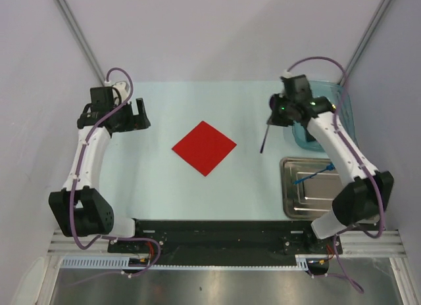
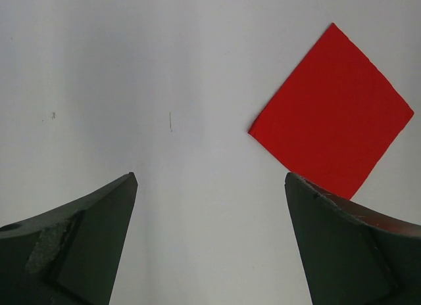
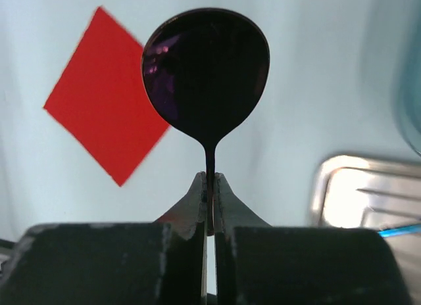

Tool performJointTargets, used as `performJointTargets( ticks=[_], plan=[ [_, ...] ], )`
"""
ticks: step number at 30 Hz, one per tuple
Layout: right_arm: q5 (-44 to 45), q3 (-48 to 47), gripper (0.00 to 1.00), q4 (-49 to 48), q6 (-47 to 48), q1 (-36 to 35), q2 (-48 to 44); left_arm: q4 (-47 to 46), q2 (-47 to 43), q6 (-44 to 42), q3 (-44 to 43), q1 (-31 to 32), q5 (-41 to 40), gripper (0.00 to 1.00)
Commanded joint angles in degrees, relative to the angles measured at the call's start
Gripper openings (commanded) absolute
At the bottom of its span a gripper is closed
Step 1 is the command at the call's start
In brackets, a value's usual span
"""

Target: Place the utensils on the paper napkin and roll it up

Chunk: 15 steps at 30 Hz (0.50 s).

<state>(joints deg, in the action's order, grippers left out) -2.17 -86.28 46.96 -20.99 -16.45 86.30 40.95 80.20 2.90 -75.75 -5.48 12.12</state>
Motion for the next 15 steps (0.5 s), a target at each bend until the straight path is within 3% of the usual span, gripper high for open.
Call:
performJointTargets(
  ticks=[1,9,15],
  plan=[
    [2.0,-11.4,0.00,-4.4,1.7,-7.9,13.6,-2.1,-2.1,-2.0,1.8,-0.3,5.2,1.00],
    [-9.9,-44.0,0.00,4.4,3.3,-12.6,41.0,-5.6,-0.3,0.8,5.3,-0.4,11.7,1.00],
    [-20.0,-55.6,0.00,6.4,0.3,-13.5,53.5,-4.9,1.2,0.5,6.3,-0.3,13.3,1.00]
  ],
)
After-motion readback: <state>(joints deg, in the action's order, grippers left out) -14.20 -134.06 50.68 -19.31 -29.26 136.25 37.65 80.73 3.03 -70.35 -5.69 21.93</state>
